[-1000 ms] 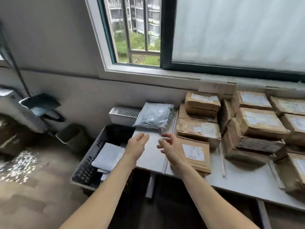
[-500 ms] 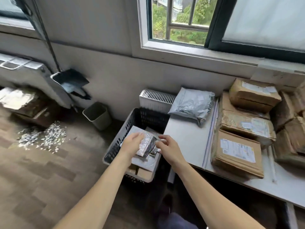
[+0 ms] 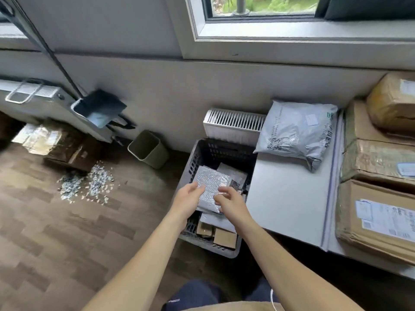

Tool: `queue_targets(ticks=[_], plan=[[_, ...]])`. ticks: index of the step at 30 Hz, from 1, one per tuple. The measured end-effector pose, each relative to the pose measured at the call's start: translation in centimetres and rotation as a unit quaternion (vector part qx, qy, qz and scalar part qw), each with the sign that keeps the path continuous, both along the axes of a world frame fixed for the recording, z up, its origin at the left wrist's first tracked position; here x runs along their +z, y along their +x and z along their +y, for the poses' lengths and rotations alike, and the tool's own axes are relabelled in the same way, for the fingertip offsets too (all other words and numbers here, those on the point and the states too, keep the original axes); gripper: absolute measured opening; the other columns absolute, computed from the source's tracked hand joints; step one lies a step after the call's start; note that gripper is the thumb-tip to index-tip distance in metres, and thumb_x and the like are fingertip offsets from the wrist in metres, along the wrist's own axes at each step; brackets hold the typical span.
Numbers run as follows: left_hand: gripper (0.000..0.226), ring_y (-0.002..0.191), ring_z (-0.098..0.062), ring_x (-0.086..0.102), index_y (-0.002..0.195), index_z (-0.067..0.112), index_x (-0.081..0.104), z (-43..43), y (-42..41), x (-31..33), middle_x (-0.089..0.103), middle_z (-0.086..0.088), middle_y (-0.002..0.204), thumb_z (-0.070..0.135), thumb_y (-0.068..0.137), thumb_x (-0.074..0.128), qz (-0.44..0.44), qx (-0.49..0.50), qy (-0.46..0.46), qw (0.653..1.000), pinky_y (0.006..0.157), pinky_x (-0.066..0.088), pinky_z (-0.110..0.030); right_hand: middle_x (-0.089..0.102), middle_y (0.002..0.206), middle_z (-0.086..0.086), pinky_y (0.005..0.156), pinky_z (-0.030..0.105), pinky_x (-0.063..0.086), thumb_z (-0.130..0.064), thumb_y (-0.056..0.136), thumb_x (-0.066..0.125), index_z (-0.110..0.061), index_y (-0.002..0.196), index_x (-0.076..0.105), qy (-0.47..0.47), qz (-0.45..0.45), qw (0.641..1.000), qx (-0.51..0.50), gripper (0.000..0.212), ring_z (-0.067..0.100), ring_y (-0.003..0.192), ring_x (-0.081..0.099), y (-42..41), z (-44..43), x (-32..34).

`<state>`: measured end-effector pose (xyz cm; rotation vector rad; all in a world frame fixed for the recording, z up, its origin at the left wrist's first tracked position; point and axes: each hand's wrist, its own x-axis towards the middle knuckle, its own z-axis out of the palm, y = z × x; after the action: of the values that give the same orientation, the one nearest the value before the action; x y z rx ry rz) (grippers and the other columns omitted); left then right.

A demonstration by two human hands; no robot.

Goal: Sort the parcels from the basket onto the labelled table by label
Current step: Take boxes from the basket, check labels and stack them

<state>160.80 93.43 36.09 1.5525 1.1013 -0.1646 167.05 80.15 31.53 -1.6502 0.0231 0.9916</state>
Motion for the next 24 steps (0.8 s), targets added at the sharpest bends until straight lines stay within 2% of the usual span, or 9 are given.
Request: queue_targets(ticks=[4,8,12,14,16,20,22,24], plan=[[0.054,0.136,-0.018,0.053,0.149,0.014,0.051,2.8,0.4,-2.7,0.057,-0.001,0.147,0.038,0.101,0.063,0.024,-0.014,-0.020,0.999,0.118,0.041,-0.046,0.064,0.123,-0.005,0.103,0.040,0.053,-0.028,0.097,0.061,-0.028,0.132,0.056,-0.028,0.021,0.999,0.000,0.035,0.014,0.113,0.063,-0.4,2.4,-2.1],[0.049,0.132,-0.019,0.056,0.146,0.014,0.055,6.1,0.4,-7.1,0.061,-0.003,0.142,0.035,0.101,0.062,0.057,-0.049,-0.042,0.996,0.116,0.042,-0.047,0.064,0.119,-0.004,0.104,0.040,0.052,-0.025,0.098,0.062,-0.024,0.129,0.057,-0.074,0.048,0.995,-0.039,0.031,0.014,0.111,0.063,-1.4,4.7,-5.6],[0.034,0.125,-0.019,0.058,0.133,0.016,0.062,8.8,-0.1,-12.2,0.064,-0.003,0.135,0.031,0.103,0.061,0.099,-0.112,-0.105,0.983,0.114,0.044,-0.043,0.065,0.124,0.002,0.105,0.040,0.051,-0.021,0.098,0.062,-0.021,0.130,0.059,-0.129,0.095,0.979,-0.129,0.032,0.018,0.114,0.064,-3.6,6.6,-9.7],[0.024,0.118,-0.017,0.060,0.123,0.017,0.066,9.7,-0.5,-14.3,0.066,-0.003,0.130,0.028,0.103,0.060,0.123,-0.145,-0.128,0.973,0.106,0.048,-0.036,0.065,0.124,0.003,0.107,0.043,0.051,-0.021,0.098,0.062,-0.023,0.126,0.060,-0.153,0.117,0.966,-0.170,0.029,0.018,0.114,0.064,-5.1,7.3,-11.6],[0.033,0.117,-0.017,0.062,0.130,0.014,0.066,10.3,-0.8,-16.4,0.067,-0.003,0.130,0.031,0.102,0.061,0.146,-0.175,-0.138,0.964,0.098,0.048,-0.034,0.065,0.122,0.002,0.108,0.042,0.050,-0.021,0.098,0.063,-0.025,0.123,0.060,-0.176,0.139,0.954,-0.199,0.026,0.019,0.114,0.064,-6.5,8.0,-13.3],[0.040,0.121,-0.018,0.059,0.137,0.016,0.060,10.9,-1.7,-20.4,0.064,0.001,0.132,0.035,0.102,0.060,0.187,-0.212,-0.138,0.949,0.103,0.046,-0.035,0.065,0.119,0.000,0.096,0.033,0.049,-0.020,0.099,0.064,-0.019,0.128,0.062,-0.200,0.154,0.943,-0.218,0.030,0.015,0.103,0.060,-8.2,9.1,-16.7],[0.041,0.121,-0.017,0.058,0.139,0.016,0.058,11.1,-2.1,-23.0,0.062,0.002,0.134,0.036,0.103,0.059,0.203,-0.209,-0.146,0.946,0.107,0.047,-0.036,0.063,0.120,-0.002,0.102,0.033,0.049,-0.020,0.100,0.062,-0.019,0.130,0.059,-0.209,0.162,0.941,-0.209,0.030,0.016,0.110,0.060,-8.5,9.3,-18.9],[0.044,0.120,-0.015,0.058,0.139,0.018,0.057,11.4,-2.2,-26.0,0.061,0.001,0.135,0.039,0.101,0.062,0.216,-0.172,-0.169,0.946,0.111,0.046,-0.041,0.060,0.125,-0.002,0.110,0.039,0.047,-0.022,0.101,0.061,-0.019,0.136,0.057,-0.214,0.174,0.940,-0.201,0.035,0.018,0.119,0.059,-8.5,9.5,-21.6]])
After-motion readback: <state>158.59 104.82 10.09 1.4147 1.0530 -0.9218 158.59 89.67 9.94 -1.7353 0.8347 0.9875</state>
